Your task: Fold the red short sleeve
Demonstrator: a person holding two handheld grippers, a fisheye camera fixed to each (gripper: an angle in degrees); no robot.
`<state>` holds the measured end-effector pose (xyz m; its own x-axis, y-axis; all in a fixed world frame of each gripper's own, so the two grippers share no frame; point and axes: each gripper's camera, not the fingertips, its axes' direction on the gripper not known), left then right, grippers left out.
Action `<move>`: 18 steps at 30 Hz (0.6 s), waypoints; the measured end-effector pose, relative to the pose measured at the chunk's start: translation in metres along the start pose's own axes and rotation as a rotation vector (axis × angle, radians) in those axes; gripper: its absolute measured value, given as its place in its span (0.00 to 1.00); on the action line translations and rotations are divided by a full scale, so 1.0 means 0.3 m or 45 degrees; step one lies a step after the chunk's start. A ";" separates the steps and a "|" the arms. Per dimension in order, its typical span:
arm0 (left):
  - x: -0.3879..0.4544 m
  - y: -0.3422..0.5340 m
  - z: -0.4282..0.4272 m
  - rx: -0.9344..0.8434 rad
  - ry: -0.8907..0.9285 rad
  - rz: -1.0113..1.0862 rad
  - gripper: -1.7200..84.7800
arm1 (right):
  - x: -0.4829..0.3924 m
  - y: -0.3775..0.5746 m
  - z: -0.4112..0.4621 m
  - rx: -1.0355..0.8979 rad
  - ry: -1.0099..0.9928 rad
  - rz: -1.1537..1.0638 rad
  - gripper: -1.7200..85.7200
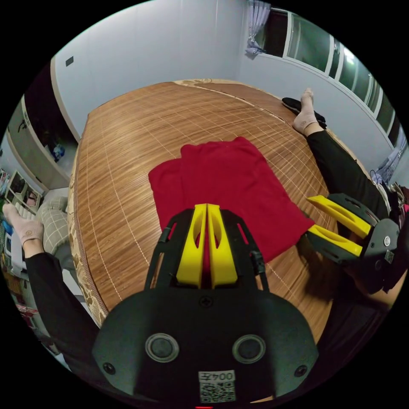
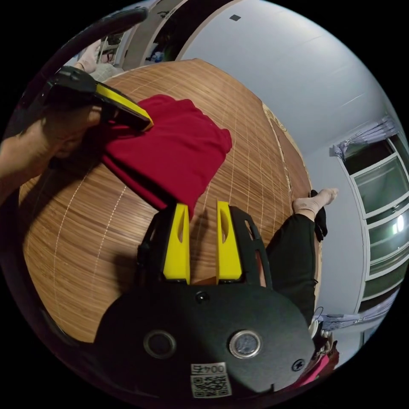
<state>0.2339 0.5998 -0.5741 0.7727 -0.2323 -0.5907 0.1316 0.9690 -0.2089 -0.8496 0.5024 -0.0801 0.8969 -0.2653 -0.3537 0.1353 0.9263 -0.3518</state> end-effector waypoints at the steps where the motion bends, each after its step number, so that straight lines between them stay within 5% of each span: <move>1: -0.017 -0.006 0.009 -0.003 0.025 -0.005 0.02 | 0.025 -0.002 0.001 -0.019 -0.005 0.000 0.13; 18: -0.059 -0.086 0.113 -0.012 0.034 0.114 0.03 | 0.592 -0.051 0.140 -0.389 -0.514 0.275 0.14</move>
<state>0.2377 0.5817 -0.5318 0.7644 -0.1468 -0.6278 0.0568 0.9853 -0.1612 -0.6747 0.4524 -0.1011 0.9891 0.1018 -0.1063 -0.1443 0.8126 -0.5647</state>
